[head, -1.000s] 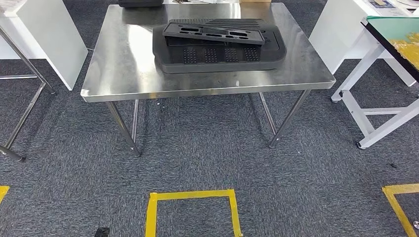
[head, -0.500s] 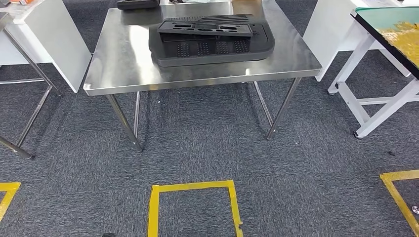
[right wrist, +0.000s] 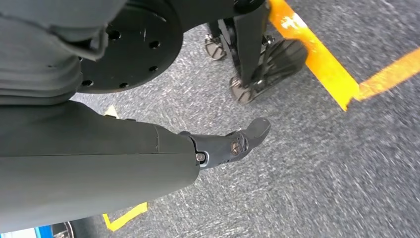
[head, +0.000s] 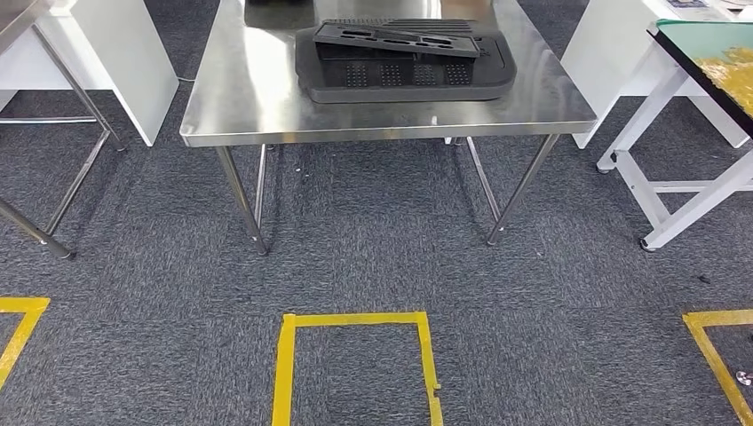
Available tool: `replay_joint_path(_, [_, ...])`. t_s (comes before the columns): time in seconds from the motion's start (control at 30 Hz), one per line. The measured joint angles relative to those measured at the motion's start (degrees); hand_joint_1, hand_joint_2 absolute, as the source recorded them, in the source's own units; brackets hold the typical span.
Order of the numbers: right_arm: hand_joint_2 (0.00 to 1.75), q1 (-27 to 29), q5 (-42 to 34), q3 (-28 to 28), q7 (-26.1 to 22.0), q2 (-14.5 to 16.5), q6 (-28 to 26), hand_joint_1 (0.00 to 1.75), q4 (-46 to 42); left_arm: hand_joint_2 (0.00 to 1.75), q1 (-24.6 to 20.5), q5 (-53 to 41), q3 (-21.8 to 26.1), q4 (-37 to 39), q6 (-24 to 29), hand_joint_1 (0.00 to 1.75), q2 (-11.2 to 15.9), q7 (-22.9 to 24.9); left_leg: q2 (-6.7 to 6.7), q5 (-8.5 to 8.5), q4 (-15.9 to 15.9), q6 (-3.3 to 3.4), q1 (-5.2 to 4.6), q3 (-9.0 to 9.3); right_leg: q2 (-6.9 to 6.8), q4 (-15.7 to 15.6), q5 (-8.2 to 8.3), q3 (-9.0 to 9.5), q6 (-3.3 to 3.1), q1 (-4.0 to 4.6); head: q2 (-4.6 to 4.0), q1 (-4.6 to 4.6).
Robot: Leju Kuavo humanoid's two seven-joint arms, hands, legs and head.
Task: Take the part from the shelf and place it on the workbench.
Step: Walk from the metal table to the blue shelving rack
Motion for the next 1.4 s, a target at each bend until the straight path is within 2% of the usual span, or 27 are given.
replay_joint_path(0.07, [0.0, 0.0, 0.0, 0.1, 0.0, 0.0, 0.0, 0.0, 0.0, 0.0, 0.0, 0.0, 0.2, 0.0, -0.2, 0.0, -0.3, 0.6, -0.7, 0.75, 0.0, 0.04, -0.09, -1.04, 0.11, 6.8, -2.92, -2.49, 0.06, -0.13, 0.0, 0.0])
replay_joint_path(0.1, [0.0, 0.1, 0.1, 0.1, 0.0, 0.1, 0.0, 0.0, 0.0, 0.0, 0.1, -0.2, 0.2, 0.1, -0.4, 0.0, -0.4, 0.8, -1.18, 1.1, 0.0, -0.04, -0.11, -1.46, 0.2, 7.4, -3.2, -2.27, 0.31, -0.16, 0.0, 0.0])
replay_joint_path(0.13, [0.0, 0.1, 0.1, 0.2, 0.0, 0.1, 0.0, 0.0, 0.0, 0.0, 0.1, -0.5, 0.2, 0.1, -0.5, 0.0, -0.5, 0.9, -1.76, 1.44, 0.0, -0.16, -0.11, -1.8, 0.4, 5.4, -2.57, -0.71, 0.65, -0.18, 0.0, 0.01])
replay_joint_path(0.17, [0.0, 0.1, 0.2, 0.2, 0.0, 0.1, 0.0, 0.0, 0.0, 0.0, 0.1, -0.9, 0.2, 0.1, -0.7, 0.0, -0.6, 0.8, -2.39, 1.76, 0.0, -0.33, -0.11, -2.07, 0.96, 1.3, -1.39, 1.93, 0.93, -0.18, 0.0, 0.01])
replay_joint_path(0.23, [0.0, 0.0, 0.2, 0.2, 0.0, 0.0, 0.0, 0.0, 0.0, 0.0, 0.0, -1.6, 0.2, 0.1, -0.7, 0.0, -0.9, 0.1, -3.58, 2.37, 0.0, -0.8, -0.14, -2.47, 3.27, -7.4, 0.59, 7.1, 0.84, -0.09, 0.0, -0.01])
replay_joint_path(0.3, [0.0, 0.0, 0.3, 0.2, 0.0, 0.0, 0.0, 0.0, 0.0, 0.0, 0.0, -2.2, 0.2, 0.1, -0.7, 0.0, -1.1, -0.9, -4.52, 2.88, -0.1, -1.47, -0.16, -2.74, 4.36, -10.6, 1.19, 8.87, 0.23, 0.26, 0.0, -0.04])
replay_joint_path(0.37, [0.0, 0.0, 0.4, 0.3, 0.0, 0.1, 0.0, 0.0, 0.0, 0.0, 0.2, -2.6, 0.2, 0.1, -0.8, 0.0, -1.2, -2.0, -5.25, 3.3, -0.2, -2.19, -0.08, -3.04, 3.19, -10.7, 1.66, 8.92, -0.47, 0.38, 0.0, -0.01])
replay_joint_path(0.43, [0.0, 0.0, 0.5, 0.4, 0.0, 0.2, 0.0, 0.0, 0.0, 0.0, 0.3, -2.8, 0.2, 0.1, -0.8, 0.0, -1.2, -2.9, -3.32, 1.96, 1.4, -2.62, -0.14, -4.11, 1.84, -11.1, 2.32, 9.05, -1.4, 0.11, 0.0, -0.21])
replay_joint_path(0.5, [0.0, 0.2, 0.5, 0.5, 0.0, 0.3, 0.0, 0.0, 0.0, 0.0, 0.3, -2.9, 0.2, 0.1, -1.0, 0.0, -1.2, -3.6, -0.2, -2.08, 7.2, -2.96, -0.2, -6.69, 0.35, -11.2, 2.68, 8.95, -1.99, 0.14, 0.0, -0.66])
replay_joint_path(0.57, [0.0, 0.4, 0.5, 0.5, 0.0, 0.3, 0.0, 0.0, 0.0, 0.0, 0.3, -3.1, 0.2, 0.1, -1.1, 0.0, -1.2, -4.0, 0.85, -5.47, 13.9, -3.39, -0.11, -9.24, -1.34, -11.1, 2.73, 8.73, -2.11, 0.38, 0.0, -0.91])
replay_joint_path(0.6, [0.0, 0.4, 0.6, 0.6, 0.0, 0.3, 0.0, 0.0, 0.0, 0.0, 0.3, -3.1, 0.2, 0.1, -1.1, 0.0, -1.3, -4.1, 1.03, -5.77, 15.3, -3.52, -0.09, -9.47, -2.18, -11.1, 2.73, 8.66, -2.11, 0.46, 0.0, -0.92])
replay_joint_path(0.63, [0.0, 0.4, 0.6, 0.6, 0.0, 0.3, 0.0, 0.0, 0.0, 0.0, 0.3, -3.1, 0.2, 0.1, -1.1, 0.0, -1.3, -4.1, 1.25, -4.96, 14.3, -3.58, -0.09, -8.51, -2.98, -11.0, 2.71, 8.65, -2.09, 0.49, 0.0, -0.92])
replay_joint_path(0.67, [0.0, 0.4, 0.7, 0.6, 0.0, 0.3, 0.0, 0.0, 0.0, 0.0, 0.4, -3.1, 0.2, 0.1, -1.1, 0.0, -1.3, -4.2, 1.8, -3.4, 11.3, -3.54, -0.1, -6.47, -3.7, -10.9, 2.65, 8.67, -2.04, 0.5, 0.0, -0.93])
replay_joint_path(0.73, [0.0, 0.3, 0.7, 0.6, 0.0, 0.4, 0.0, 0.0, 0.0, 0.0, 0.3, -3.1, 0.2, 0.1, -1.1, 0.0, -1.2, -4.2, 4.11, -0.82, 3.8, -3.18, -0.29, -1.95, -5.0, -10.4, 2.38, 8.67, -1.68, 0.77, 0.0, -0.94])
replay_joint_path(0.8, [0.0, 0.2, 0.7, 0.7, 0.0, 0.4, 0.0, 0.0, 0.0, 0.0, 0.1, -3.1, 0.2, 0.1, -1.1, 0.0, -1.2, -4.2, 5.2, -0.22, 0.4, -2.47, -0.64, -0.24, -6.0, -10.0, 2.13, 8.61, -1.13, 1.15, 0.0, -0.78])
replay_joint_path(0.87, [0.0, 0.1, 0.8, 0.7, 0.0, 0.4, 0.0, 0.0, 0.0, 0.0, 0.1, -3.1, 0.2, 0.1, -1.1, 0.0, -1.2, -4.1, 3.94, 0.04, 0.2, -1.65, -0.83, -0.55, -6.86, -10.0, 2.11, 8.62, -0.62, 1.2, 0.0, -0.68])
replay_joint_path(0.9, [0.0, 0.0, 0.8, 0.7, 0.0, 0.4, 0.0, 0.0, 0.0, 0.0, 0.2, -3.1, 0.2, 0.1, -1.1, 0.0, -1.3, -4.0, 3.33, 0.28, 0.1, -1.23, -0.74, -0.62, -6.26, -9.8, 1.87, 8.45, -0.34, 1.1, 0.0, -0.64])
replay_joint_path(0.93, [0.0, 0.0, 0.8, 0.7, 0.0, 0.4, 0.0, 0.0, 0.0, 0.0, 0.2, -3.1, 0.2, 0.1, -1.1, 0.0, -1.3, -4.0, 2.69, 0.59, -0.1, -0.76, -0.57, -0.74, -4.84, -8.7, 1.12, 7.94, -0.15, 0.95, 0.0, -0.56])
replay_joint_path(1.0, [0.0, 0.1, 0.8, 0.7, -0.1, 0.4, -0.1, 0.0, 0.0, 0.0, 0.0, -3.2, 0.2, 0.1, -1.1, 0.0, -1.3, -3.9, 1.4, 1.17, -0.3, -0.09, -0.25, -1.11, -1.13, -3.2, -1.94, 5.43, -0.15, 0.52, 0.0, -0.32])
replay_joint_path(1.07, [0.0, 0.2, 0.8, 0.7, -0.1, 0.4, -0.1, 0.0, 0.0, 0.0, -0.1, -3.2, 0.2, 0.1, -1.1, 0.0, -1.3, -3.9, -0.23, 1.62, -0.2, 0.05, -0.21, -1.74, 0.23, 4.5, -5.14, 1.99, -0.21, 0.2, 0.0, -0.26])
replay_joint_path(1.1, [0.0, 0.3, 0.8, 0.7, -0.1, 0.4, -0.1, 0.0, 0.0, 0.0, 0.0, -3.2, 0.2, 0.1, -1.1, 0.0, -1.3, -3.9, -1.12, 1.82, -0.2, -0.03, -0.19, -1.99, 0.34, 6.5, -5.64, 1.09, 0.07, 0.09, 0.0, -0.27])
replay_joint_path(1.13, [0.0, 0.3, 0.8, 0.7, -0.1, 0.4, -0.1, 0.0, 0.0, 0.0, 0.0, -3.2, 0.2, 0.1, -1.1, 0.0, -1.3, -3.8, -2.0, 2.02, -0.2, -0.16, -0.17, -2.17, 0.42, 6.1, -5.16, 1.28, 0.53, 0.0, 0.0, -0.27])
replay_joint_path(1.17, [0.0, 0.3, 0.8, 0.7, -0.1, 0.4, -0.1, 0.0, 0.0, 0.0, 0.1, -3.2, 0.2, 0.1, -1.1, 0.0, -1.3, -3.8, -2.88, 2.2, -0.2, -0.35, -0.13, -2.28, 0.7, 3.3, -3.79, 2.67, 1.09, -0.12, 0.0, -0.27])
replay_joint_path(1.23, [0.0, 0.3, 0.8, 0.7, -0.1, 0.4, -0.1, 0.0, 0.0, 0.0, 0.1, -3.3, 0.2, 0.1, -1.0, 0.0, -1.4, -3.8, -4.52, 2.58, -0.2, -0.89, -0.11, -2.43, 2.93, -5.2, -0.58, 6.95, 1.75, -0.31, 0.0, -0.25])
replay_joint_path(1.3, [0.0, 0.2, 0.9, 0.7, -0.1, 0.3, 0.0, 0.0, 0.0, 0.0, 0.0, -3.5, 0.1, 0.1, -0.8, 0.0, -1.5, -4.0, -5.75, 2.98, -0.2, -1.57, -0.2, -2.71, 4.78, -9.9, 0.91, 9.07, 1.27, -0.2, 0.0, -0.24])
replay_joint_path(1.37, [0.0, 0.2, 1.0, 0.7, -0.1, 0.3, 0.1, 0.0, 0.0, 0.0, 0.2, -3.8, 0.1, 0.1, -0.3, 0.0, -1.5, -4.5, -6.78, 3.48, -0.5, -2.37, -0.15, -3.19, 4.07, -10.2, 1.24, 9.09, 0.3, 0.06, 0.0, -0.22])
replay_joint_path(1.4, [0.0, 0.1, 1.0, 0.7, -0.1, 0.4, 0.1, 0.0, 0.0, 0.0, 0.3, -4.0, 0.1, 0.1, 0.0, 0.0, -1.5, -4.8, -6.43, 3.54, -0.4, -2.65, -0.1, -3.56, 3.33, -10.3, 1.52, 9.15, -0.18, 0.0, 0.0, -0.27])
